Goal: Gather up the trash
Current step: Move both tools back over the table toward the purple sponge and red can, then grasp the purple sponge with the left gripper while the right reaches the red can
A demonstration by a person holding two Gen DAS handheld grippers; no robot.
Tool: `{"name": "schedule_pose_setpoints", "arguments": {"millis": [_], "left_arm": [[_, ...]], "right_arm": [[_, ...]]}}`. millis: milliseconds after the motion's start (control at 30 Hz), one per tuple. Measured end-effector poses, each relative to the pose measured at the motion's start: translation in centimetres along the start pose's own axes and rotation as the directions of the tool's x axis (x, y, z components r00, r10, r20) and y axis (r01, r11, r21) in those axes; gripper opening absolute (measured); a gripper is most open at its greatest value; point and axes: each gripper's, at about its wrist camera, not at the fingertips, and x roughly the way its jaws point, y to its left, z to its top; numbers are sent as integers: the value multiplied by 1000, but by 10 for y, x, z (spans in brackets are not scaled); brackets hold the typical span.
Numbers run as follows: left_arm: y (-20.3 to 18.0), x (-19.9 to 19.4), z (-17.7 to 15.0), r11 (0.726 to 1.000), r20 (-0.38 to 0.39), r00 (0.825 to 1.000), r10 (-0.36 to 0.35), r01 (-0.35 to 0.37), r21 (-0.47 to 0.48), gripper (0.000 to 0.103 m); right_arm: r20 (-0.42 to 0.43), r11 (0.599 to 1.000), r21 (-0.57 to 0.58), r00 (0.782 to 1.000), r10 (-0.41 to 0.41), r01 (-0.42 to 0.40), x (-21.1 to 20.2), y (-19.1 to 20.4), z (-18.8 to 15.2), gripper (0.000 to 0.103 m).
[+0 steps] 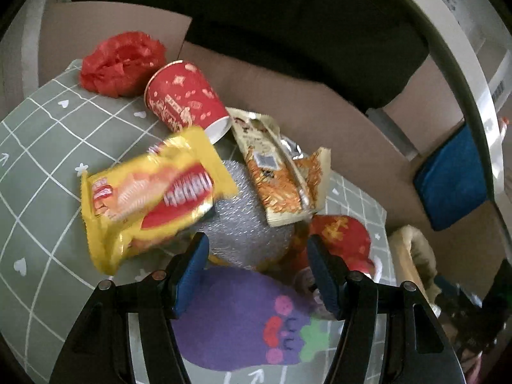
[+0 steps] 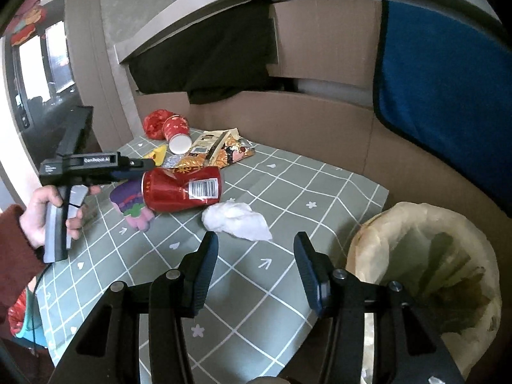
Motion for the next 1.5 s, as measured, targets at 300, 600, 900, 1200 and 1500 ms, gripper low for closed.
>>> {"name": "schedule_pose_setpoints", "arguments": {"millis": [300,600,900,1200,1500], "left_arm": [[-3,-40,-68,998,-104,995,3,4,69,64],[-38,-83,-111,978,-18,998,54,-49,204,64],[-28,-52,-86,982,-29,995,92,-86,171,65],[-20,-48,-86,998,-102,994,44,-38,54,65],[-43,-94,-92,986,68,990,124,-130,102,34]], "right_arm": [[-29,997,-52,998,61,-62,27,16,20,48],[-84,978,-146,987,139,-150,78,59,43,47],[-81,986,-134,992,92,-103,72,44,32,46],[-51,991,-62,992,117,-120,63,12,31,46],[-40,984,-92,988,146,-149,76,26,48,46]]}}
